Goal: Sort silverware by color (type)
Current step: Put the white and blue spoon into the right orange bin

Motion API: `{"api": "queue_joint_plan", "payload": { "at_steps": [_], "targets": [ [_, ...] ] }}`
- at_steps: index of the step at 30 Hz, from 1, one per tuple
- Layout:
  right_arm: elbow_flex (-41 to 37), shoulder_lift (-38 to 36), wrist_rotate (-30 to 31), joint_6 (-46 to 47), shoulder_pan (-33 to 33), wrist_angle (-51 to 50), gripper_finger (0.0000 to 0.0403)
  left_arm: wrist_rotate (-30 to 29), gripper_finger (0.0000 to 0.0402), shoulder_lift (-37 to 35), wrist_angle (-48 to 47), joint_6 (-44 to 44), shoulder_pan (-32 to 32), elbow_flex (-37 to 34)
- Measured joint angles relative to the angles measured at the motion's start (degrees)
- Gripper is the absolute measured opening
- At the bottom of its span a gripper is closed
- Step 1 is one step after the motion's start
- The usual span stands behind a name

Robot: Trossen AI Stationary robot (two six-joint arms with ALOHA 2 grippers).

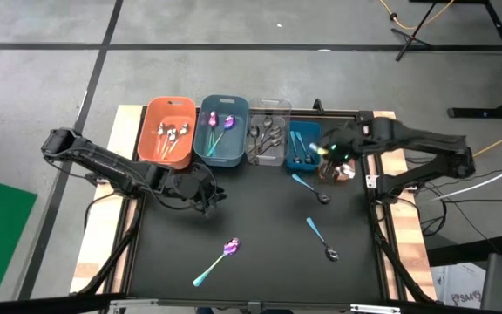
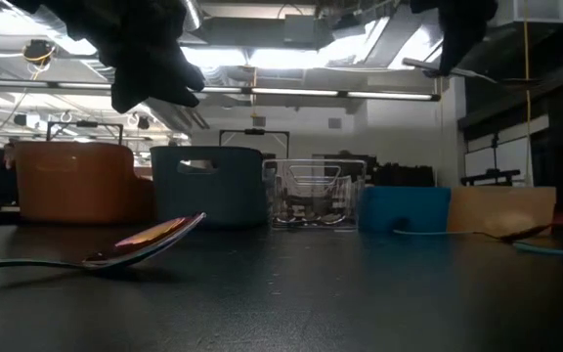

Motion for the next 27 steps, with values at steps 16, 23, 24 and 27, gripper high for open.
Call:
{"api": "queue_joint_plan", "payload": {
  "at_steps": [16,23,24,27],
  "targets": [
    [0.0,-5.9,3.5,-7.5,-17.8,0.2,0.0004,0.0,0.011,0.0,0.3,0.0,0.0,0.0],
    [-5.2,-6.4,1.2,-11.7,-24.4,4.4,0.0004,0.0,0.011,0.0,0.3,0.0,0.0,0.0],
    [-6.4,-6.6,0.4,-11.9,-25.4,5.1,0.0004,0.0,0.011,0.0,0.3,0.0,0.0,0.0],
    [-10.5,-7.1,-1.7,-12.0,-28.0,8.1,0.0004,0.0,0.011,0.0,0.4,0.0,0.0,0.0]
  ]
}}
